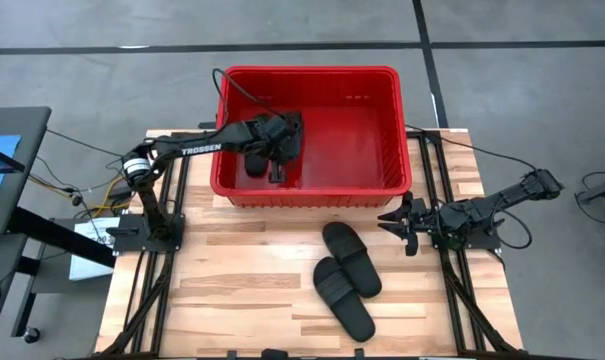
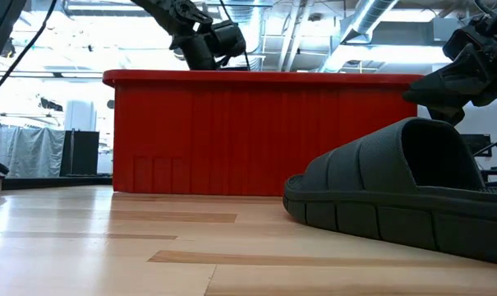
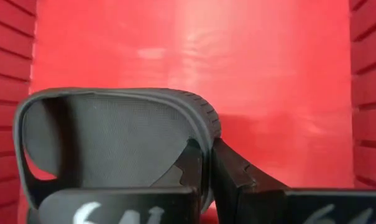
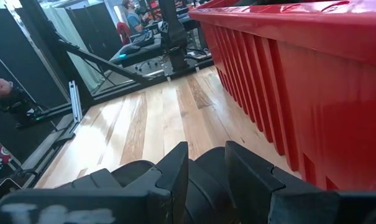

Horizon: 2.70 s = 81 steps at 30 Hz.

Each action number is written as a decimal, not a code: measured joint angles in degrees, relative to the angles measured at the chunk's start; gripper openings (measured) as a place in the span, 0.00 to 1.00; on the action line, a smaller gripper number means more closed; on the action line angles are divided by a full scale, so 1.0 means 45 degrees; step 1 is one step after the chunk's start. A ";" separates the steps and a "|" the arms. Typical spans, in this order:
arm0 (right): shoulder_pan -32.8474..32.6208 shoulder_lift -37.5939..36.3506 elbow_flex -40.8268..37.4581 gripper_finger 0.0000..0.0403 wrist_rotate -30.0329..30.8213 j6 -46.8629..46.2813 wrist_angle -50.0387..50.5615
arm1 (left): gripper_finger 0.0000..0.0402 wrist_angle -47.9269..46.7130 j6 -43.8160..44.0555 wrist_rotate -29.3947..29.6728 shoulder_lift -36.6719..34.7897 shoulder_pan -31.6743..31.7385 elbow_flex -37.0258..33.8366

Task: Pick and place slides into bin
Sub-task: Put the black slide into the red organizer bin

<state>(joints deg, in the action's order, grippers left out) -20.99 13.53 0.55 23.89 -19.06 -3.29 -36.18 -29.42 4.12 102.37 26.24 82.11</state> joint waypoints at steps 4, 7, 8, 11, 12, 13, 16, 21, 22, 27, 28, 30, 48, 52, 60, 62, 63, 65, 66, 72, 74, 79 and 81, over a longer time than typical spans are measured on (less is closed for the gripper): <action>0.0000 0.0002 0.0002 0.24 0.0001 0.0001 0.0000 | 0.00 0.0087 -0.0338 0.0049 -0.0015 0.0000 -0.0187; 0.0000 -0.0002 -0.0002 0.24 -0.0003 -0.0001 0.0000 | 0.00 0.0294 -0.0566 0.0158 -0.0019 0.0000 -0.0301; 0.0000 -0.0002 0.0000 0.24 -0.0003 0.0001 0.0005 | 0.00 0.0329 -0.0663 0.0197 -0.0019 0.0000 -0.0326; 0.0000 0.0003 0.0003 0.24 0.0002 -0.0002 0.0000 | 0.00 0.0321 -0.0841 0.0271 -0.0019 0.0000 -0.0415; 0.0000 0.0003 -0.0002 0.24 0.0002 0.0002 0.0000 | 0.00 0.0317 -0.0891 0.0283 -0.0019 0.0000 -0.0473; 0.0000 0.0001 0.0001 0.24 0.0000 0.0000 0.0000 | 0.00 0.0354 -0.0950 0.0287 -0.0019 0.0000 -0.0562; 0.0000 -0.0002 -0.0002 0.24 0.0002 0.0002 0.0001 | 0.00 0.0417 -0.1009 0.0278 -0.0019 0.0000 -0.0881; 0.0000 -0.0001 -0.0001 0.24 -0.0002 0.0001 0.0001 | 0.00 0.0824 -0.1029 0.0283 -0.0024 0.0032 -0.1397; 0.0000 -0.0002 -0.0002 0.24 0.0002 -0.0002 0.0003 | 0.00 0.0857 -0.1028 0.0304 -0.0024 0.0044 -0.1415; 0.0000 -0.0002 0.0001 0.24 0.0002 0.0000 0.0000 | 0.00 0.0842 -0.1033 0.0823 -0.0024 0.0219 -0.1424; 0.0000 0.0000 -0.0002 0.24 -0.0001 -0.0001 0.0001 | 0.00 0.0841 -0.1033 0.0827 -0.0024 0.0268 -0.1424; 0.0000 0.0000 0.0000 0.24 0.0001 -0.0002 0.0002 | 0.00 0.0844 -0.1033 0.0827 -0.0024 0.0362 -0.1424; 0.0000 -0.0001 -0.0001 0.24 0.0002 -0.0002 0.0005 | 0.00 0.0795 -0.1032 0.0831 -0.0024 0.0548 -0.1424; 0.0000 -0.0002 0.0002 0.24 0.0002 -0.0002 0.0005 | 0.00 0.0781 -0.1018 0.0831 -0.0024 0.0467 -0.1424; 0.0000 -0.0002 -0.0002 0.24 0.0002 0.0002 0.0000 | 0.00 0.0762 -0.0965 0.0821 -0.0024 0.0257 -0.1424; 0.0000 -0.0002 -0.0002 0.24 0.0002 -0.0001 0.0000 | 0.00 0.0762 -0.0965 0.0822 -0.0024 0.0262 -0.1424; 0.0000 0.0000 -0.0002 0.24 0.0000 -0.0001 0.0001 | 0.00 0.0762 -0.0964 0.0827 -0.0024 0.0262 -0.1424; 0.0000 -0.0001 -0.0002 0.24 -0.0001 -0.0002 0.0003 | 0.00 0.0753 -0.0960 0.0827 -0.0024 0.0262 -0.1424; 0.0000 -0.0002 -0.0002 0.24 0.0001 0.0002 0.0004 | 0.00 0.0739 -0.0960 0.0827 -0.0024 0.0267 -0.1424; 0.0000 -0.0002 0.0001 0.24 -0.0001 -0.0001 0.0000 | 0.03 0.0689 -0.0955 0.0827 -0.0024 0.0267 -0.1424; 0.0000 -0.0002 -0.0002 0.24 0.0000 0.0000 0.0003 | 0.05 0.0689 -0.0951 0.0827 -0.0024 0.0267 -0.1424; 0.0000 -0.0002 -0.0002 0.24 -0.0002 -0.0002 0.0000 | 0.07 0.0677 -0.0950 0.0821 -0.0024 0.0267 -0.1424; 0.0000 -0.0001 -0.0001 0.24 0.0000 0.0001 0.0002 | 0.07 0.0584 -0.0950 0.0695 -0.0024 0.0267 -0.1424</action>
<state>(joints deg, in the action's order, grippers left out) -20.99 13.53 0.54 23.89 -19.06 -3.28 -33.55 -33.69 7.25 102.26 27.44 75.70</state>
